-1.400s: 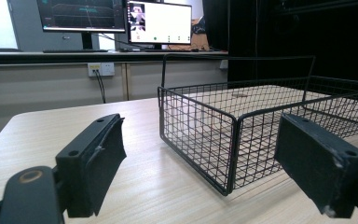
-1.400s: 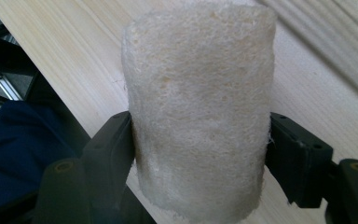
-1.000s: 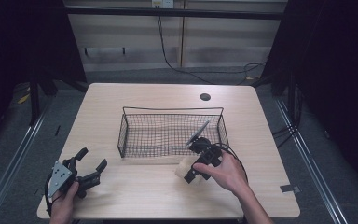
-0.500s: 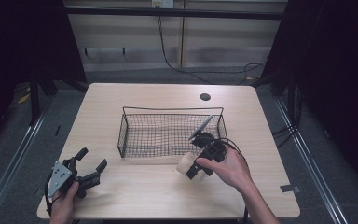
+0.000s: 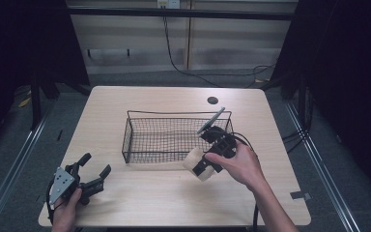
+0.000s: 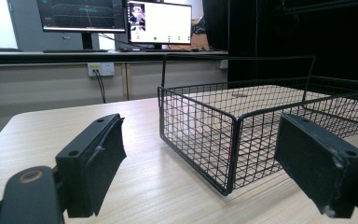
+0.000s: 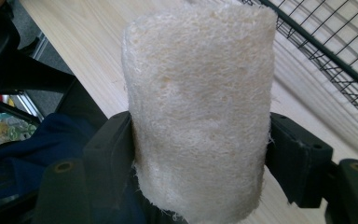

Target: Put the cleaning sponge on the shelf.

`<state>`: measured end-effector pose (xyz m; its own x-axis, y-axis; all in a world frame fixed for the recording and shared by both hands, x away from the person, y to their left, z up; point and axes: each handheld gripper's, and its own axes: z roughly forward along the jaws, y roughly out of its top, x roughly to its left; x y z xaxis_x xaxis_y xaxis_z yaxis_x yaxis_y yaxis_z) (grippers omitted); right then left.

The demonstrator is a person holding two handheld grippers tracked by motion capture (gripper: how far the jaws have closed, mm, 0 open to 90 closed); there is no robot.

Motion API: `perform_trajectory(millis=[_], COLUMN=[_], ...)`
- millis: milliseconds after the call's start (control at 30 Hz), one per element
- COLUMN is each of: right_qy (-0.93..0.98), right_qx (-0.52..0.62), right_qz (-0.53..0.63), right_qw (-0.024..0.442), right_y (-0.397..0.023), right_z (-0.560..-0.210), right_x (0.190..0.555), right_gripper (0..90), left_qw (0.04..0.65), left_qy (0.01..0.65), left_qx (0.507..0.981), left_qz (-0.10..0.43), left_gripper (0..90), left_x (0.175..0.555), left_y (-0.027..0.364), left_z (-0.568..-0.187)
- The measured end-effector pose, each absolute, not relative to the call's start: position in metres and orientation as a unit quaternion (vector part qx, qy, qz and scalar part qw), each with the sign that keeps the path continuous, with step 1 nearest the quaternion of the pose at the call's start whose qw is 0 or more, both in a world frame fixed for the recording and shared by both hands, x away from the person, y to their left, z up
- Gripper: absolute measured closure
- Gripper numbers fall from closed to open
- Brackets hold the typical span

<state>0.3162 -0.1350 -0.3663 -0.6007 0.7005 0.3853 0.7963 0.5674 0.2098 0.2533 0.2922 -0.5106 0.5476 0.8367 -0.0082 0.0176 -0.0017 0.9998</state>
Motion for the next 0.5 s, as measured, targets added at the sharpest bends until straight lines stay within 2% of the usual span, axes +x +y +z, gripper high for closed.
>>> perform_trajectory(millis=[500], right_qy=[-0.872], right_qx=[-0.435], right_qz=[-0.187], right_qw=[0.121], right_y=[-0.137], right_z=[-0.343], right_x=[0.331], right_gripper=[28.5], left_qw=[0.619], left_qy=[0.342], left_qx=[0.625], left_qz=[0.331], left_gripper=[15.7], left_x=[0.253], left_y=[0.292], left_z=[-0.511])
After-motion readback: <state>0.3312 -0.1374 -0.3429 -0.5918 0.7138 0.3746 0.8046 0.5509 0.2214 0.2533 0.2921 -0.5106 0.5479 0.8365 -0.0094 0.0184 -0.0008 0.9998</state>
